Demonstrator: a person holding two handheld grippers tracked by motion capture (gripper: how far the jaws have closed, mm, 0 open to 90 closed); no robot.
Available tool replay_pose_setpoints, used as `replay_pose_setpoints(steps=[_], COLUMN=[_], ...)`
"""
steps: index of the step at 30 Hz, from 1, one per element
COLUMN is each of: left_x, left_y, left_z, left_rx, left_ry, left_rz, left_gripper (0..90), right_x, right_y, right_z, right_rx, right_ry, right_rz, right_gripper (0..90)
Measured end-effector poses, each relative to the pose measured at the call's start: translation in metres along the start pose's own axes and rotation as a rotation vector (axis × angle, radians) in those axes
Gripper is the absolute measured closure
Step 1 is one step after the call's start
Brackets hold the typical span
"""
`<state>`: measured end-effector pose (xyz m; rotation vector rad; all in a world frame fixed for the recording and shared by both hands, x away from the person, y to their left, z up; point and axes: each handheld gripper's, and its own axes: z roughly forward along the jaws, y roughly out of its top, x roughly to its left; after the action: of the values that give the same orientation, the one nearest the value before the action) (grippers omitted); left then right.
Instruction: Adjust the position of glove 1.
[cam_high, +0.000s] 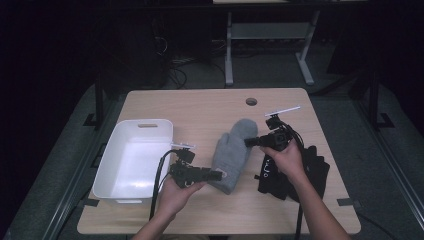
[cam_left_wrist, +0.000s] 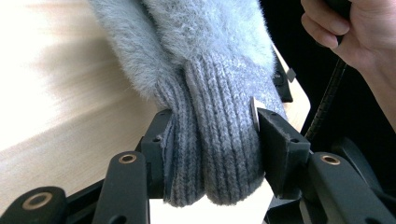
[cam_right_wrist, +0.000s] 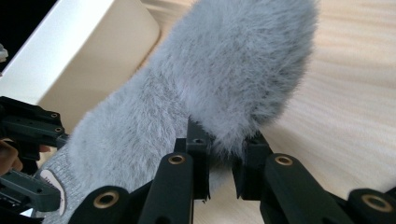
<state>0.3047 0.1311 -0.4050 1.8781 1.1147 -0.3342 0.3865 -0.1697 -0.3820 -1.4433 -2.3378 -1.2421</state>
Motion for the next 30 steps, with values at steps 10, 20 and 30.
replay_pose_setpoints(steps=[10,20,30], left_x=[-0.007,-0.006,-0.005], left_y=[0.010,0.014,0.016], left_z=[-0.022,-0.044,-0.063], left_rx=[-0.035,-0.058,-0.087], left_ry=[0.002,0.007,0.014], left_rz=[0.029,0.047,0.046], left_gripper=[50.7,50.7,50.7], right_x=[0.013,0.029,0.044], right_y=[0.017,0.032,0.047], right_z=[-0.011,-0.013,-0.011], right_rx=[-0.020,-0.031,-0.034], right_ry=[0.037,0.071,0.096], right_rz=[-0.016,-0.013,-0.039], right_gripper=[78.3,78.3,78.3])
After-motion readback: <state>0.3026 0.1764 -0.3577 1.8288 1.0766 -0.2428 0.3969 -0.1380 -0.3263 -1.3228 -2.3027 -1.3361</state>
